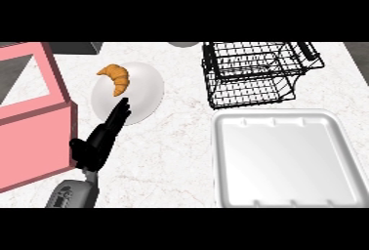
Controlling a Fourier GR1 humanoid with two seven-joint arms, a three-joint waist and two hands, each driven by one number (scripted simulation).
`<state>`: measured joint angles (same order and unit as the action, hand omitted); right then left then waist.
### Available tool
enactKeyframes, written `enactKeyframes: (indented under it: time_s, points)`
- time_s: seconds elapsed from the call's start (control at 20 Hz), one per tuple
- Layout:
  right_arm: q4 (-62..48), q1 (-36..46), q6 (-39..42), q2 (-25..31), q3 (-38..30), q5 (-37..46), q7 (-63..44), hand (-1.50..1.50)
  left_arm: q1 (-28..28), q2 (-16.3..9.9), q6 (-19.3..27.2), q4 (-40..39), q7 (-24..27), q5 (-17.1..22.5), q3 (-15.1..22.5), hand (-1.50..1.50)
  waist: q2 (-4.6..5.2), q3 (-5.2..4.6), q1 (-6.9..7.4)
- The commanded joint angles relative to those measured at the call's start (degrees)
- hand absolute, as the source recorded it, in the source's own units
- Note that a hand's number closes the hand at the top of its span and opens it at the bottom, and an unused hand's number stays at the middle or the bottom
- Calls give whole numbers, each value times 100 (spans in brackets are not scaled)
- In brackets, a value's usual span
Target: Pick the sweet potato from the tray and place it in the tiered basket
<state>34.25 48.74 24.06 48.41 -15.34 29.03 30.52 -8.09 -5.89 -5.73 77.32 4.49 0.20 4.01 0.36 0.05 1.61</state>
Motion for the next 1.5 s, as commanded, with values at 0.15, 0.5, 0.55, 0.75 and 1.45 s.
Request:
enactKeyframes:
  time_s: [0.15, 0.5, 0.55, 0.75, 1.45]
  points:
    - [-115, 1437, 559, -231, -32, -160, -1215, 150, -82, -55, -127, -144, 45, 70, -124, 0, -13, -9, -37]
    - [-114, 2511, 540, -1040, 93, -198, -2546, 150, 42, 62, -93, -209, 111, -44, -17, 0, -19, -10, -48]
    - [-393, 2587, 230, -1255, 130, -94, -2487, 150, 134, -136, -255, 130, 49, 100, -125, 0, 2, -7, 48]
    - [-541, 2744, -38, -1763, 295, 40, -2690, 150, 372, 19, -99, 141, 216, -70, 5, 0, 5, -7, 60]
    - [-1338, 3033, -802, -2908, 522, 353, -2543, 150, -109, 18, -140, -172, 2, -46, -167, 0, 31, -6, 26]
